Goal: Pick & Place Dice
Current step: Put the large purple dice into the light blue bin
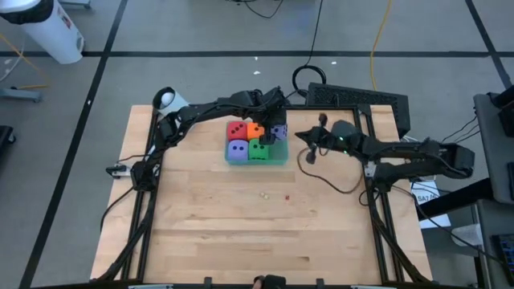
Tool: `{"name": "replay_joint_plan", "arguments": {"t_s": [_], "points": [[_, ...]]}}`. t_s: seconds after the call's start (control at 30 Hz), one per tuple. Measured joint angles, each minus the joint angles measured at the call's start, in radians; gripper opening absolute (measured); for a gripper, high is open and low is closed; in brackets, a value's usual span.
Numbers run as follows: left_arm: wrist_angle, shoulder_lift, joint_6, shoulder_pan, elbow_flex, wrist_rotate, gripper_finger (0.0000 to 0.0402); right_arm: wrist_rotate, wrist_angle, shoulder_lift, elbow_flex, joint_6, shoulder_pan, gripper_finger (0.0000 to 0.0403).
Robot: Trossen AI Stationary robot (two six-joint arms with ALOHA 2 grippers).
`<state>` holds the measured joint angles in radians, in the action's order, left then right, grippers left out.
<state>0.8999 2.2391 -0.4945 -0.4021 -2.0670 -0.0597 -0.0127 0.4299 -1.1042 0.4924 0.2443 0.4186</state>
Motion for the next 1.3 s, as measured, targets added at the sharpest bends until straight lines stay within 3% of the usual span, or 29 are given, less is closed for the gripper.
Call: {"name": "replay_joint_plan", "arguments": {"t_s": [0.3,0.43,0.57,0.9,1.3], "points": [[0.022,0.000,0.008,0.007,0.000,0.032,0.0399,-0.046,-0.155,-0.251,0.203,-0.059,0.094,0.0000],[0.037,0.000,0.028,0.011,0.000,0.033,0.0399,-0.165,-0.160,-0.332,0.248,-0.048,0.107,0.0000],[0.055,-0.002,0.007,0.010,0.000,0.053,0.0399,-0.202,-0.157,-0.392,0.290,-0.069,0.119,0.0000],[0.206,0.000,-0.001,0.014,-0.146,0.060,0.0399,-0.198,-0.130,-0.415,0.304,-0.079,0.133,0.0000],[0.214,0.055,0.007,0.011,-0.147,0.065,0.0399,-0.198,-0.108,-0.415,0.303,-0.079,0.132,0.0000]]}}
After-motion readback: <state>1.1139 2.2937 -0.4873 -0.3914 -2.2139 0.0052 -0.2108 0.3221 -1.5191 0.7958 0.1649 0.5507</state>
